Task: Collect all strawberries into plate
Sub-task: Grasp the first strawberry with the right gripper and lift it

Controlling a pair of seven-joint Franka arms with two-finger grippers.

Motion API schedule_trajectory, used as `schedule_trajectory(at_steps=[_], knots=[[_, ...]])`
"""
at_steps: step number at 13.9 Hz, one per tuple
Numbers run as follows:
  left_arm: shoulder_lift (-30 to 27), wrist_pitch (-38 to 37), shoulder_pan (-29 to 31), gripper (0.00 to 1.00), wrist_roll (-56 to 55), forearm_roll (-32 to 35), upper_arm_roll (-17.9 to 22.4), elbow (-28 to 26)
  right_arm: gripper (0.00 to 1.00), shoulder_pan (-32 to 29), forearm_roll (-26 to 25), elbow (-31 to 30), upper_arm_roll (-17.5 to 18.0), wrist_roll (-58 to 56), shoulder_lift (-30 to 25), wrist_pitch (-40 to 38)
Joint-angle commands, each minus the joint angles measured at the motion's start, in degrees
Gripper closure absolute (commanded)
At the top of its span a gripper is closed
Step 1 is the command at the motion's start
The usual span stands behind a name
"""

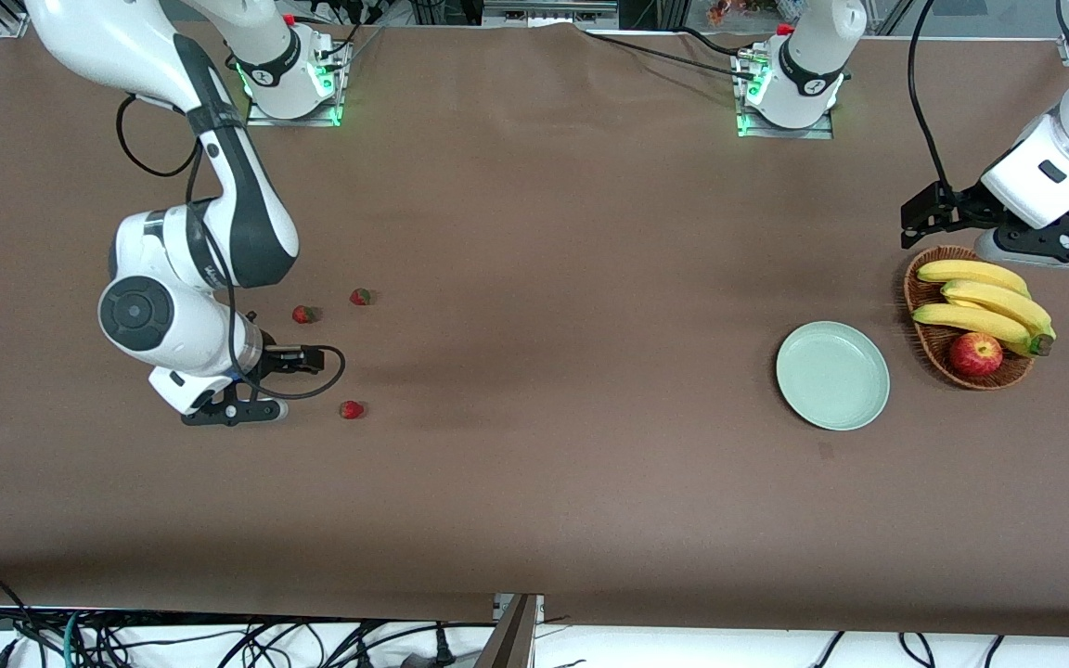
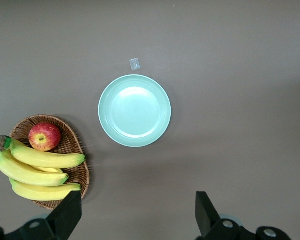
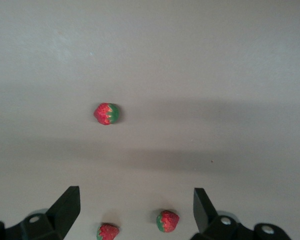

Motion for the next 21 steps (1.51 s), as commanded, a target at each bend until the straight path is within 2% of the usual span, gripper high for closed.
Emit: schedule_trajectory(at_steps=[1,4,7,11,12,14,15,18,19,20,21], knots=[[-0.1,-1.3,-0.2,0.0,-0.4,-0.2,0.1,0.9,0.0,0.4,1.0,0.3,0.7,-0.5,4.3,3.5],[-0.1,-1.3,-0.2,0.0,-0.4,-0.2,0.1,0.9,0.0,3.3,1.7,-1.3,1.7,0.4,6.8,11.9],[-0.1,-1.3,-0.2,0.0,-0.4,-0.2,0.1,1.0,0.0,2.8,2.6,-0.9,1.7,-0.4,10.3,17.9],[-0.1,-1.3,-0.2,0.0,-0.3,-0.2,0.1,0.9,0.02,2.5,2.5,1.3,1.7,-0.8,14.0,20.1],[-0.1,-1.3,-0.2,0.0,-0.3,-0.2,0.1,1.0,0.05,2.5,2.5,2.1,1.7,-0.8,14.6,20.1],[-0.1,-1.3,-0.3,0.0,-0.4,-0.2,0.0,1.0,0.19,2.5,2.6,2.5,1.7,-0.8,15.0,20.1],[-0.1,-1.3,-0.3,0.0,-0.3,-0.2,0.0,1.0,0.31,2.5,2.6,2.6,1.7,-0.8,15.0,20.1],[-0.1,-1.4,-0.4,0.0,-0.3,-0.2,0.0,1.0,0.78,2.4,3.2,2.7,1.8,-0.9,14.9,19.8],[-0.1,-1.5,-0.4,0.0,-0.3,-0.2,0.0,1.0,0.88,2.4,3.8,3.1,1.8,-0.9,14.9,19.4],[-0.2,-1.8,-0.4,0.0,-0.3,-0.2,0.0,1.0,0.93,2.4,4.8,3.8,1.8,-0.9,14.9,19.3],[-0.1,-1.9,-0.4,0.0,-0.3,-0.2,0.0,1.0,0.93,2.6,5.9,4.3,1.9,-0.7,14.8,19.2]])
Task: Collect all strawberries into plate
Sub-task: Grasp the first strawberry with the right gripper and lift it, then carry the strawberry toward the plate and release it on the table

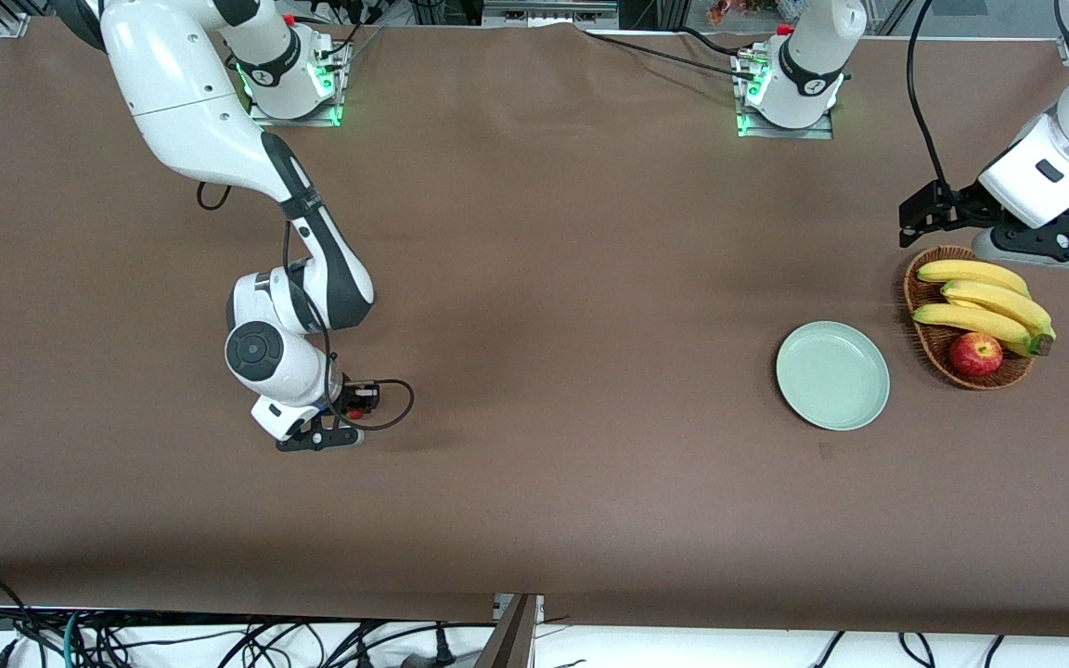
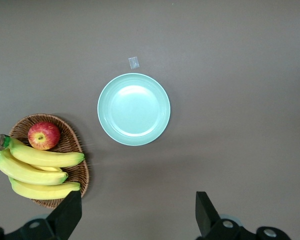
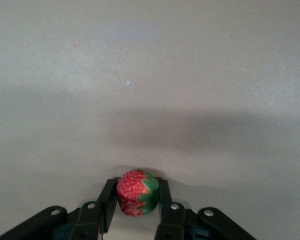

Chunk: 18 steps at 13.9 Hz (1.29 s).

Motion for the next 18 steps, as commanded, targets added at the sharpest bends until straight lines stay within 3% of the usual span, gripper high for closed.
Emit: schedule_trajectory(at_steps=[1,4,6,9,11,15,18], knots=[[-0.1,-1.3,-0.3,0.0,-0.3,-0.2,0.0,0.9,0.93,0.2,4.0,2.3,0.6,-0.8,0.3,-1.0],[-0.1,-1.3,-0.3,0.0,-0.4,-0.2,0.0,0.9,0.93,2.0,11.8,5.0,2.6,3.9,0.2,-1.0],[-0.1,-1.3,-0.4,0.0,-0.4,-0.2,0.0,0.9,0.93,5.1,12.8,8.0,3.5,11.4,1.3,-0.1],[-0.1,-1.3,-0.4,0.0,-0.4,-0.2,-0.1,0.9,0.93,11.6,14.4,17.1,3.6,25.9,5.4,0.7],[-0.1,-1.3,-0.4,0.0,-0.4,-0.2,-0.1,0.9,0.91,16.7,14.4,21.6,3.6,34.7,8.9,6.4],[-0.1,-1.3,-0.4,0.0,-0.4,-0.2,-0.1,0.9,0.86,27.2,14.3,25.2,3.5,46.2,17.0,25.4],[-0.1,-1.3,-0.4,0.0,-0.4,-0.2,-0.1,0.9,0.8,31.9,14.0,25.2,3.0,52.5,17.9,30.2]])
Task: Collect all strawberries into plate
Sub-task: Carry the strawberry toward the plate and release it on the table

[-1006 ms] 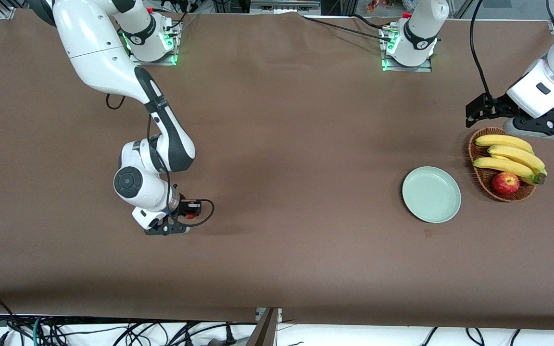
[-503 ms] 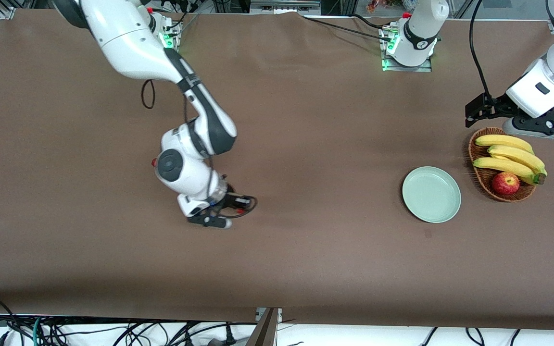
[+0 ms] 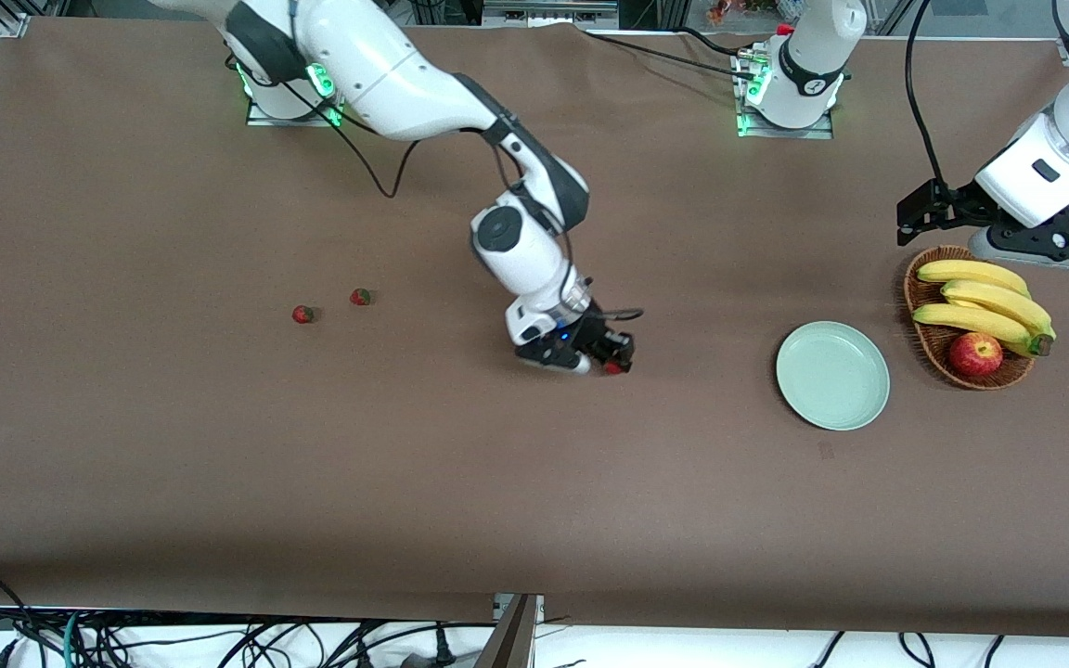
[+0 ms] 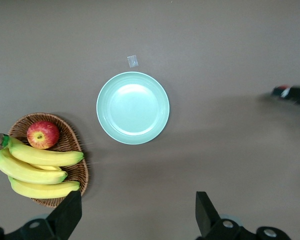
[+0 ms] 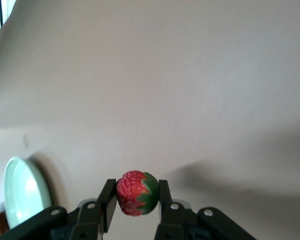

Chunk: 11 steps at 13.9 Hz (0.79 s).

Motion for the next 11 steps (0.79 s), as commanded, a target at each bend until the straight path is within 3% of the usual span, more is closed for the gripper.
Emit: schedule_trajectory(at_steps=[1,3,5,7,11], knots=[[-0.1,-1.2,-0.2,0.0,-0.4,-0.2,0.0,0.9,0.68,2.3,0.6,3.1,-1.1,3.5,1.3,1.2],[-0.1,-1.2,-0.2,0.0,-0.4,-0.2,0.0,0.9,0.37,2.6,0.4,2.8,-1.2,3.5,1.3,1.4],[-0.1,-1.2,-0.2,0.0,-0.4,-0.2,0.0,0.9,0.3,2.6,0.2,2.8,-2.6,3.0,0.7,1.1],[-0.1,-1.2,-0.2,0.0,-0.4,-0.2,0.0,0.9,0.3,2.1,0.2,2.8,-2.9,2.5,-0.1,0.0],[0.1,-1.3,-0.3,0.0,-0.2,-1.0,0.0,0.9,0.3,-1.6,-1.1,2.8,-6.0,-1.4,-4.9,-16.8]])
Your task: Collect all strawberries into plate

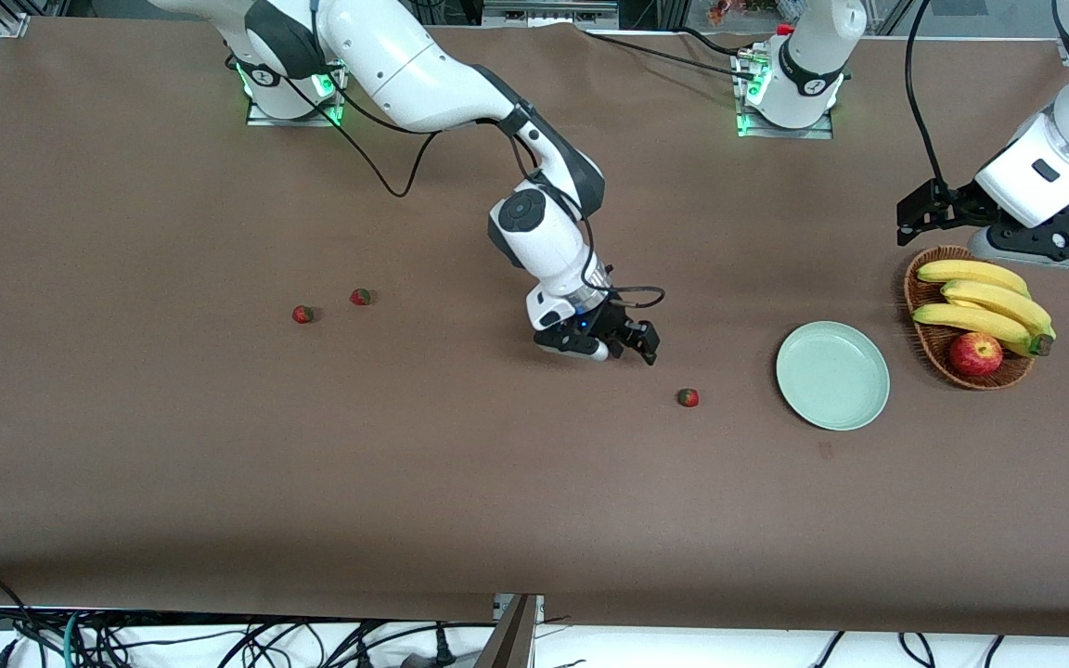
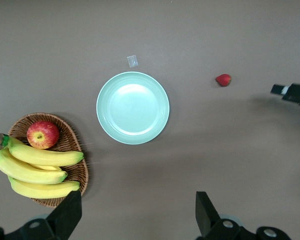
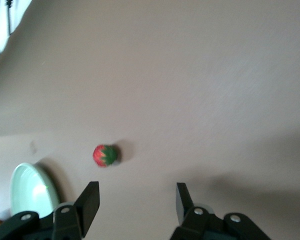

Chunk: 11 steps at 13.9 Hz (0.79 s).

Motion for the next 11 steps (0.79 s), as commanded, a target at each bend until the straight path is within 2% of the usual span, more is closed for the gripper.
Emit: schedule_trajectory(at_steps=[1,3,4,6,7,9,11], knots=[[0.6,-3.2,-0.4,0.0,0.0,-1.1,-0.1,0.9,0.3,-4.5,-0.7,-0.5,-0.6,-7.4,-5.1,-13.6],[1.6,-8.2,-0.9,0.0,-0.5,-1.1,-2.3,0.8,0.3,-8.7,-0.5,-2.8,-0.8,-17.0,-9.1,-23.5],[3.2,-9.4,-1.0,0.0,-0.5,-1.1,-3.2,0.8,0.3,-11.1,-0.6,-6.3,-0.9,-22.2,-12.2,-26.8],[6.3,-8.4,-1.2,0.0,-0.6,-1.1,-3.7,0.8,0.29,-13.1,-0.6,-16.9,-4.0,-32.8,-19.7,-32.1],[8.4,-6.9,-2.1,0.0,-0.6,-1.1,-3.8,0.8,0.27,-13.1,-0.6,-23.7,-6.8,-37.6,-23.9,-32.4],[13.0,-2.2,-3.1,0.0,-3.3,-2.4,-3.9,0.6,0.27,-13.0,-0.6,-36.8,-10.0,-45.2,-31.5,-30.6],[18.1,6.3,-3.8,0.0,-5.0,-4.4,-4.0,0.4,0.22,-13.0,-0.6,-49.7,-11.1,-46.7,-37.3,-25.2]])
